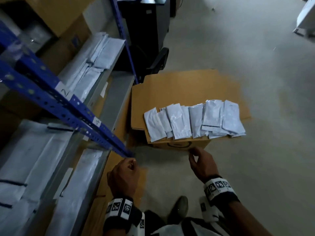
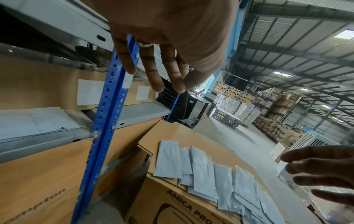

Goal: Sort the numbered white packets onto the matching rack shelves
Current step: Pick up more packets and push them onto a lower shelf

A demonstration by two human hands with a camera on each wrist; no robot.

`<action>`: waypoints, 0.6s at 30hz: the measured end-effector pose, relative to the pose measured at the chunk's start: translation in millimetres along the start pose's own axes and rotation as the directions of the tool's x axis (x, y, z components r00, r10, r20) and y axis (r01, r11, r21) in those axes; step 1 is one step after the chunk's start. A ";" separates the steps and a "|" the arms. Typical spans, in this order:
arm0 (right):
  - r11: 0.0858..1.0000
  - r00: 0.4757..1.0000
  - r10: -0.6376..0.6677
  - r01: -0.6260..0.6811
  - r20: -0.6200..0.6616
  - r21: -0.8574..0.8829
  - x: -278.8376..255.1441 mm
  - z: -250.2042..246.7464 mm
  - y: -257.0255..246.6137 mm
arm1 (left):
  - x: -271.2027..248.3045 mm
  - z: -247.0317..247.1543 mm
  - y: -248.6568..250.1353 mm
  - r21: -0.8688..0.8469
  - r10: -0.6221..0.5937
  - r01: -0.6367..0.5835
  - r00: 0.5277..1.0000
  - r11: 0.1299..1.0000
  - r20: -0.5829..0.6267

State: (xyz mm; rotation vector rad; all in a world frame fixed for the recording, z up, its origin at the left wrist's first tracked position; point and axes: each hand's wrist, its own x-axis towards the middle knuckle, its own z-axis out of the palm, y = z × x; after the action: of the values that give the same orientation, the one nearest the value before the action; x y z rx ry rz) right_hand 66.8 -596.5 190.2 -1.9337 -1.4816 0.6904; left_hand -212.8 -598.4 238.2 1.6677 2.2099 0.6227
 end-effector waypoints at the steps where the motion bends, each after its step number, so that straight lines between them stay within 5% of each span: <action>1: 1.000 1.000 -0.001 0.001 -0.017 0.010 7.0 -5.9 2.4 | 2.8 4.2 6.4 -0.004 -0.010 0.010 1.000 1.000 -0.003; 18: 0.985 0.956 0.172 -0.163 0.238 -0.060 87.5 -0.2 18.9 | 113.2 66.5 80.7 -0.007 0.029 -0.028 0.982 1.000 0.185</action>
State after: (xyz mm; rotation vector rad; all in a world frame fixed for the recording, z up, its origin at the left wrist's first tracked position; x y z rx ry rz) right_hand 100.5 -515.5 172.8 -2.0823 -1.4930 1.0120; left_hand -145.2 -460.5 224.3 1.6841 2.0558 0.4587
